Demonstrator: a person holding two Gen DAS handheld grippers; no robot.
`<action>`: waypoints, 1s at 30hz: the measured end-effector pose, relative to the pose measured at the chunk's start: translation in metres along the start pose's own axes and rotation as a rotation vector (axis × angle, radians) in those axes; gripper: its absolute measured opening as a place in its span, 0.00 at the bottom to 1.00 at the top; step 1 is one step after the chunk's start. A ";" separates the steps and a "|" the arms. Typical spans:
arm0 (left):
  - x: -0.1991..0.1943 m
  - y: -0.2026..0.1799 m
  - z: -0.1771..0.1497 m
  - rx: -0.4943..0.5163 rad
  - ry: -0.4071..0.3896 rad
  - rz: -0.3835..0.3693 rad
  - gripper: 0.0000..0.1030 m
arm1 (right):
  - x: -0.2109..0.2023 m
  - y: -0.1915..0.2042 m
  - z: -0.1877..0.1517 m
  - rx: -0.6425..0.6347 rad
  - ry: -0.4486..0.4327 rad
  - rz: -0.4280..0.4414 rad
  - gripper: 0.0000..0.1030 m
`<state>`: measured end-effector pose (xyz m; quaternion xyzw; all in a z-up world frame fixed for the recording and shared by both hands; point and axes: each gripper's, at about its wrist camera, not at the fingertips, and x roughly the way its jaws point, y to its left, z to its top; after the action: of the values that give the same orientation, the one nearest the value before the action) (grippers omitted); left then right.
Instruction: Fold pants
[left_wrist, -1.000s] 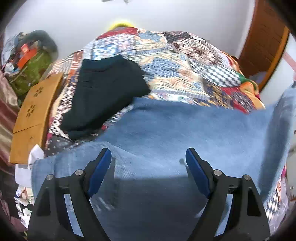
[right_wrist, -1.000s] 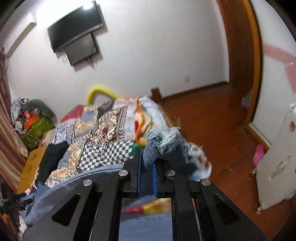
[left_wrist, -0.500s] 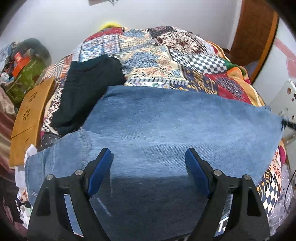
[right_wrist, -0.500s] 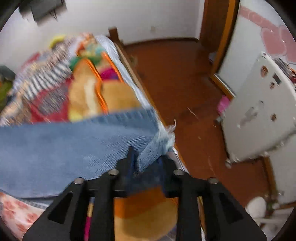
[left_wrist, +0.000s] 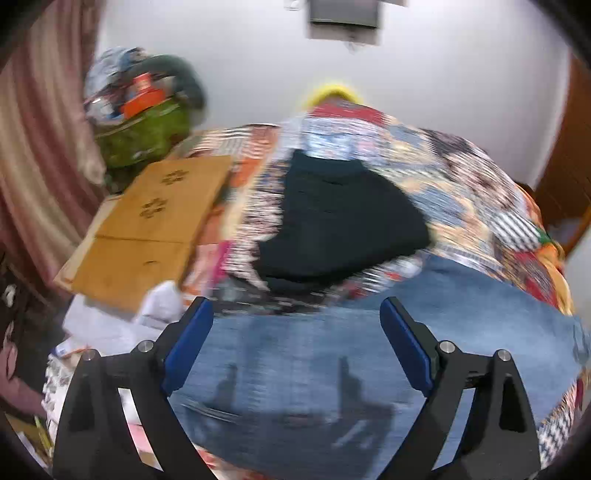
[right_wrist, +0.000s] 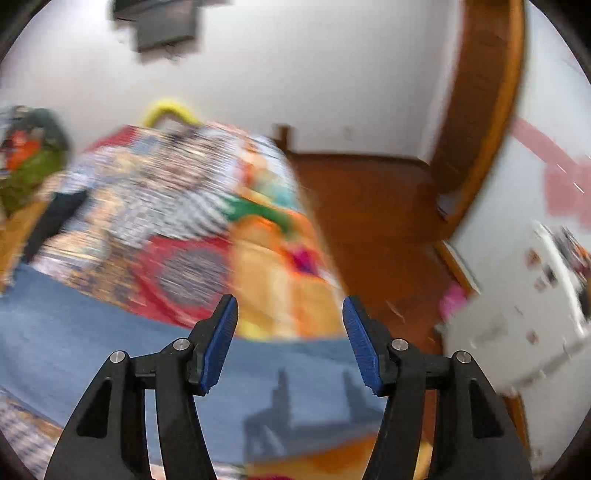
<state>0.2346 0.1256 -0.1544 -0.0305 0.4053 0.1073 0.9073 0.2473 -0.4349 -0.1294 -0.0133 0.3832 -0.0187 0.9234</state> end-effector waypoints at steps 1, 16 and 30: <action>0.002 0.011 0.002 -0.014 0.001 0.010 0.90 | -0.001 0.019 0.009 -0.020 -0.013 0.043 0.61; 0.115 0.121 -0.049 -0.195 0.258 0.007 0.90 | 0.058 0.293 0.024 -0.412 0.073 0.551 0.73; 0.105 0.099 -0.079 -0.213 0.245 -0.115 0.10 | 0.106 0.381 0.008 -0.484 0.280 0.715 0.22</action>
<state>0.2232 0.2290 -0.2814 -0.1623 0.4969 0.0931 0.8474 0.3371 -0.0589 -0.2134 -0.0931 0.4782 0.3898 0.7815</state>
